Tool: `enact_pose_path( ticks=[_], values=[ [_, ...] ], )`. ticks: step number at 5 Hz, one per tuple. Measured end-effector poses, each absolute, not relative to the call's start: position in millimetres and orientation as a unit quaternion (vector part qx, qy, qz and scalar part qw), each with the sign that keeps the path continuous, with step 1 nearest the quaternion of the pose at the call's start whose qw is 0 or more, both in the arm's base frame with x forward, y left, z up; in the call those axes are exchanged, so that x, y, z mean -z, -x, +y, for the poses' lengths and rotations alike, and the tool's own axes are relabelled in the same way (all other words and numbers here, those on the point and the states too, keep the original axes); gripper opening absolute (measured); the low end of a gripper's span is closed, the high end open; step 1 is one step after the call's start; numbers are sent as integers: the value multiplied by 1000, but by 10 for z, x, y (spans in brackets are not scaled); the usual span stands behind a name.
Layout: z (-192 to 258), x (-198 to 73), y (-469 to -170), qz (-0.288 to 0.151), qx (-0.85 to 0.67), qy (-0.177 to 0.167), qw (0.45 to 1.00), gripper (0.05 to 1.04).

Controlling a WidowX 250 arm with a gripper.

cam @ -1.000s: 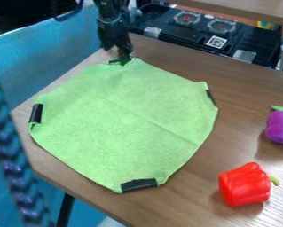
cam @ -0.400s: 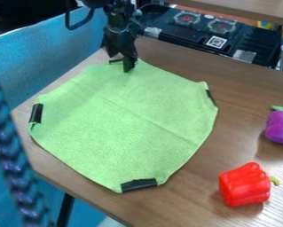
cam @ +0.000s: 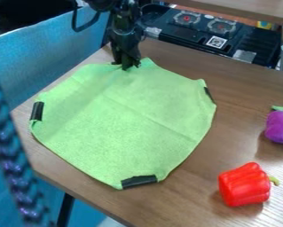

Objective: Fold the cloth from top left to the center

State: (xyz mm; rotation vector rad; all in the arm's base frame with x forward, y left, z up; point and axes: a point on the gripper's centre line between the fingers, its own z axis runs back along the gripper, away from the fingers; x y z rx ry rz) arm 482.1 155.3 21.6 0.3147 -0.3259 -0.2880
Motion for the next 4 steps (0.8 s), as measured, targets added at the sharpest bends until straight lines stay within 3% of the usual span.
enact_pose_path(
  ticks=[1, 2, 3, 4],
  values=[
    [1555, -181, -4797, -157, 141, -156, 965, 189],
    [1563, -185, -4791, -159, 137, -160, 965, 75],
    [1513, -256, -4760, -169, 128, -143, 967, 53],
    [1474, -617, -4652, -207, 109, -124, 964, 52]
  ],
)
